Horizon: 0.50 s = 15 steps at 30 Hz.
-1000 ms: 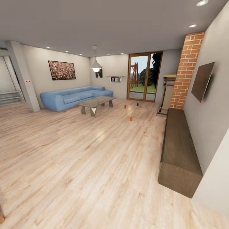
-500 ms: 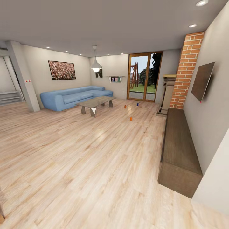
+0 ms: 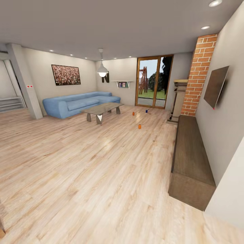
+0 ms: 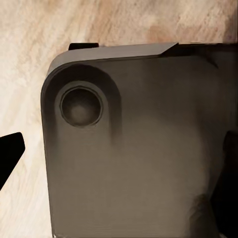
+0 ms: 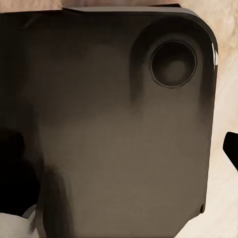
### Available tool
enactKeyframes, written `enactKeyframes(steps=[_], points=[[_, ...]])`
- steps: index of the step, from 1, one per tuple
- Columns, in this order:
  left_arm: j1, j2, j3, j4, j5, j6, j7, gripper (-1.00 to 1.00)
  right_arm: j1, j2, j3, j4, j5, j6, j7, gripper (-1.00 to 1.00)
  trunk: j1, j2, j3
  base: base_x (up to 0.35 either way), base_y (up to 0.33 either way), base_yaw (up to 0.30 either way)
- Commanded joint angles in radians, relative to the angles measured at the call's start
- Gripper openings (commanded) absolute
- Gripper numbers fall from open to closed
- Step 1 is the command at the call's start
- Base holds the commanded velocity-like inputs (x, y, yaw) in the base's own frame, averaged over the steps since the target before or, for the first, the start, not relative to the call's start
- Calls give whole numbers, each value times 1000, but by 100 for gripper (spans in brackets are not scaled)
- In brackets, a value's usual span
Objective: Put the three can of soda from the living room inside the tash can in the kitchen.
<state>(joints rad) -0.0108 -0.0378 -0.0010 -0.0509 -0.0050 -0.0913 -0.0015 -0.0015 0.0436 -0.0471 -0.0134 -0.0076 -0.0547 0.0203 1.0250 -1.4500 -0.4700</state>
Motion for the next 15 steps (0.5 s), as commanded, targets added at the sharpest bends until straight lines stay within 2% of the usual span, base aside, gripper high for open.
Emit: enactKeyframes(steps=[1,7,15], points=[[-1,0,0,0,0,-2,0,100,0,3,0,0,0,0,-1,100,0,0,0,0,0,0],[-1,-2,0,-2,0,-4,0,100,0,20,0,0,0,2,-2,100,0,0,0,-52,-124,52],[-1,-2,-1,-2,-1,-4,0,100,0,26,1,0,0,3,-2,100,0,0,-4,-100,-251,222]])
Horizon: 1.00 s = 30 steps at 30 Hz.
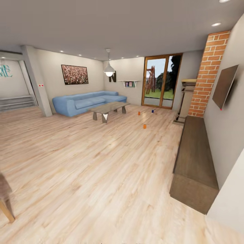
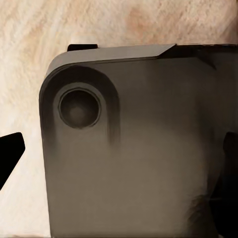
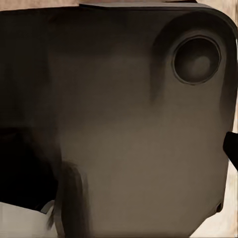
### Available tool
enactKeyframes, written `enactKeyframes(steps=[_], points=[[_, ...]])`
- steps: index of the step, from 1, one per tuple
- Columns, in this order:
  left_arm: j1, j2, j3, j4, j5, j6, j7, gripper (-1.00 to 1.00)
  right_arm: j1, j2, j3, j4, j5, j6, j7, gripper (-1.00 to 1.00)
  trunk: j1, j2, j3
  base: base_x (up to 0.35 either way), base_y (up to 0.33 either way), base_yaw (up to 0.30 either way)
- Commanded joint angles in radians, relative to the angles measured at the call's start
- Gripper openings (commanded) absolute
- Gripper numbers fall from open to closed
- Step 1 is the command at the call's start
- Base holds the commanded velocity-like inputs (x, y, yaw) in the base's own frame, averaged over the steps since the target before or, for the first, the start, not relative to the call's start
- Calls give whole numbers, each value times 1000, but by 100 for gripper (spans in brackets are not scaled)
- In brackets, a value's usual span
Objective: Put the three can of soda from the living room inside the tash can in the kitchen.
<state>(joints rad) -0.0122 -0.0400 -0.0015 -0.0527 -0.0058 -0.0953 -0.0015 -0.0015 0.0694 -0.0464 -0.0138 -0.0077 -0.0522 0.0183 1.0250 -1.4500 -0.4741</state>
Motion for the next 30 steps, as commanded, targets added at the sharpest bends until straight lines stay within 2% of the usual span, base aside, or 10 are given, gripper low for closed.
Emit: enactKeyframes(steps=[1,19,30], points=[[0,0,0,0,0,0,0,100,0,0,0,0,0,0,0,100,0,0,-1,-106,-266,253],[0,0,-1,-1,0,-1,0,100,0,1,0,0,0,0,-9,100,0,0,-12,-124,-261,261],[0,0,-2,-1,1,-1,0,100,0,1,0,0,0,0,-9,100,0,0,-19,-299,-44,262]])
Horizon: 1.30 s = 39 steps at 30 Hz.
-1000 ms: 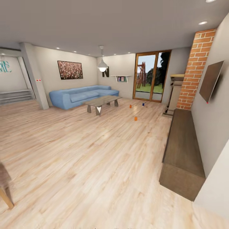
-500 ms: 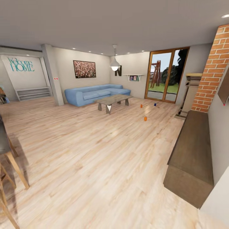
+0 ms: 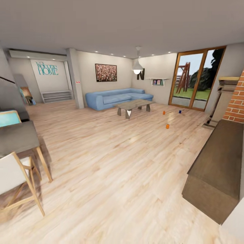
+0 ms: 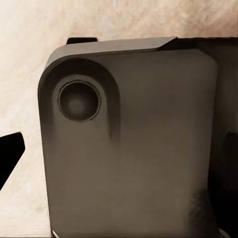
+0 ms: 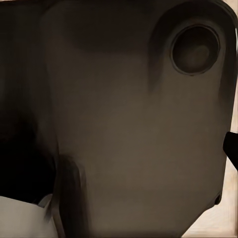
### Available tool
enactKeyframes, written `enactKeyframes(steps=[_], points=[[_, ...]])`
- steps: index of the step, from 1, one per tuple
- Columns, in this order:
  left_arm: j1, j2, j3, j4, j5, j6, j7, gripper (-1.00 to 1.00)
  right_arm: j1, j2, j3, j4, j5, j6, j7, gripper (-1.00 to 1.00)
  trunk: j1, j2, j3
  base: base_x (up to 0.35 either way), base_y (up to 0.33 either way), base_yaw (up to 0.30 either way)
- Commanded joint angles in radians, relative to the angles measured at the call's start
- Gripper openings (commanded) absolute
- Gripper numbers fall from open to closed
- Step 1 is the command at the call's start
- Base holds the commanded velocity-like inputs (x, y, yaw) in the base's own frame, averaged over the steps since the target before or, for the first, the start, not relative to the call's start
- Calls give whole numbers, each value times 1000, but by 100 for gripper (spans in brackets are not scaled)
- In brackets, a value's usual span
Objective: Put the three can of soda from the living room inside the tash can in the kitchen.
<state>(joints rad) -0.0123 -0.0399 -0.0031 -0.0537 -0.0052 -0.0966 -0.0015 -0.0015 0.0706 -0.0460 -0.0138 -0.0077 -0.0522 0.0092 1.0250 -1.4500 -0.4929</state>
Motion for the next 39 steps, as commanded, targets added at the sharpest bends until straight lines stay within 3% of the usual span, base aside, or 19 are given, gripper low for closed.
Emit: enactKeyframes(steps=[1,26,39], points=[[0,0,0,0,0,0,0,100,0,0,0,0,0,0,0,100,0,0,-1,-340,-3,262],[0,0,0,0,0,-1,0,100,0,0,0,0,0,0,-2,100,0,0,-19,-343,3,262],[0,0,0,0,0,-2,0,100,0,0,-1,0,0,0,-2,100,0,0,-28,-336,120,262]])
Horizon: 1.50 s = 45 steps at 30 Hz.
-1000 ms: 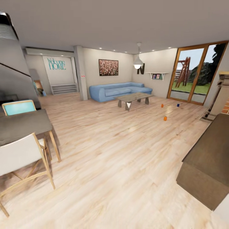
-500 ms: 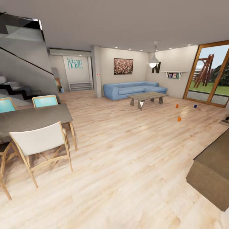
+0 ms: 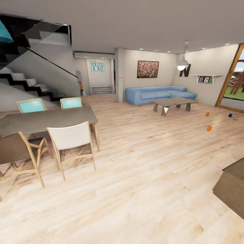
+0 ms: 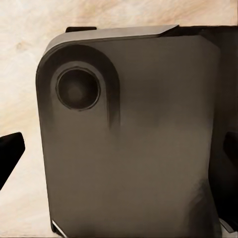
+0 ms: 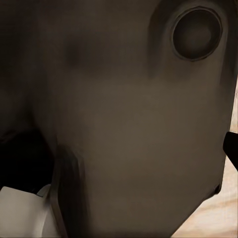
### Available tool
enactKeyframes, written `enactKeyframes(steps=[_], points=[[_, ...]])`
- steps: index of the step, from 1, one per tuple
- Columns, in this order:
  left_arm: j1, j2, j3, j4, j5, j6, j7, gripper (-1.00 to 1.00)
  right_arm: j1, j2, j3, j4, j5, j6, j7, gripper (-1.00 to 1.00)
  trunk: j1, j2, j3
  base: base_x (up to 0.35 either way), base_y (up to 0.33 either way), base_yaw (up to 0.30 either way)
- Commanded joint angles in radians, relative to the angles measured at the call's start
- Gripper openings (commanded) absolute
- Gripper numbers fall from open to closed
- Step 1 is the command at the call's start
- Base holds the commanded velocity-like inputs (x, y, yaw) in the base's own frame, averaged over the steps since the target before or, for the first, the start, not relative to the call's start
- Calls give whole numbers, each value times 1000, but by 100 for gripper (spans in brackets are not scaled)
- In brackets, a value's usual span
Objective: Put the three can of soda from the living room inside the tash can in the kitchen.
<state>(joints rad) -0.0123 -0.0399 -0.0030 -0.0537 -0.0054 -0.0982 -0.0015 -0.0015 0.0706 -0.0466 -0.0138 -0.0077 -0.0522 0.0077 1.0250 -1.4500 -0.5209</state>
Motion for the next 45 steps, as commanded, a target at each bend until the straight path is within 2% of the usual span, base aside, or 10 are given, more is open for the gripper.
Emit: enactKeyframes(steps=[1,31,45], points=[[0,0,0,0,0,0,0,100,0,0,0,0,0,0,0,100,0,0,-1,-301,188,262],[0,2,0,0,1,-2,0,100,0,0,0,0,0,0,0,100,0,0,-24,-278,221,261],[0,3,0,0,1,-2,0,100,0,0,1,0,0,0,0,100,0,0,-36,-127,216,257]])
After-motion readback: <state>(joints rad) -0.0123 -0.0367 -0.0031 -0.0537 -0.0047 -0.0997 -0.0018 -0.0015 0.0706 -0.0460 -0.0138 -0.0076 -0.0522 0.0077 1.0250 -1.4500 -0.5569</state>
